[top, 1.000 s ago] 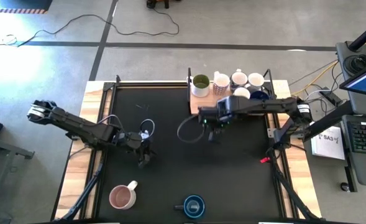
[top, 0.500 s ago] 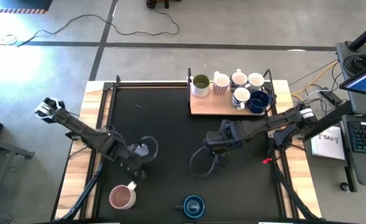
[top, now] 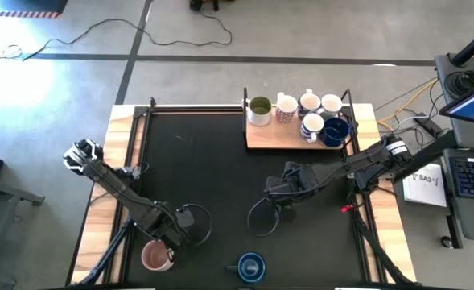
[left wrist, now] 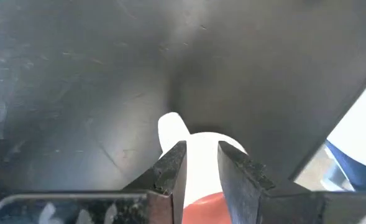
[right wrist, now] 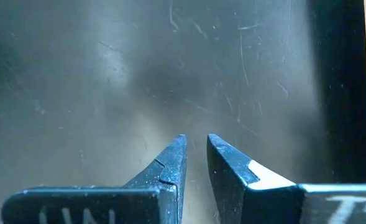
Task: Place coffee mugs
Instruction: Put the pink mug on the shelf
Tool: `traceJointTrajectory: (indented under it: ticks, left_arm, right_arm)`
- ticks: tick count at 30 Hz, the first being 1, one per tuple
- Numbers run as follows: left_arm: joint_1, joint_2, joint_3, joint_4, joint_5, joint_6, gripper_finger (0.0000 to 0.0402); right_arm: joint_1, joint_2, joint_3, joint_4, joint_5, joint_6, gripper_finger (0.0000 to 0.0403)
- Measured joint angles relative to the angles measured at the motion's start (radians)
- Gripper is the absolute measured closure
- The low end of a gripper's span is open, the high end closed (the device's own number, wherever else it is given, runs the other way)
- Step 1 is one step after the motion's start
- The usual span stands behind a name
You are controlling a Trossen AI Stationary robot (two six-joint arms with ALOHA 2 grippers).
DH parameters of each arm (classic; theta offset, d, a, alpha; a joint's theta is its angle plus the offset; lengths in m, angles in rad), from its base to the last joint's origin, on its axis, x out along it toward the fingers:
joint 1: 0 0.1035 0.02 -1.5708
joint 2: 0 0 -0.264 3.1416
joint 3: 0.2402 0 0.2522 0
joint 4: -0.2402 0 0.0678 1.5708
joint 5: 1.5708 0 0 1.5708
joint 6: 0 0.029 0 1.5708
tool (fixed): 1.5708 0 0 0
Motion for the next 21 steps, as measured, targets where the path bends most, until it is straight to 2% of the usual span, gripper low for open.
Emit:
traceJointTrajectory:
  ticks: [7, 21]
  left_arm:
    - [0.000, 0.021, 0.009, -0.086, 0.072, -0.033, 0.0330]
    - [-0.022, 0.022, -0.017, -0.035, 0.073, -0.120, 0.0325]
  right_arm:
    - [0.000, 0.000, -0.025, 0.018, 0.000, -0.007, 0.0348]
    - [-0.001, 0.000, -0.066, 0.067, 0.000, -0.053, 0.0348]
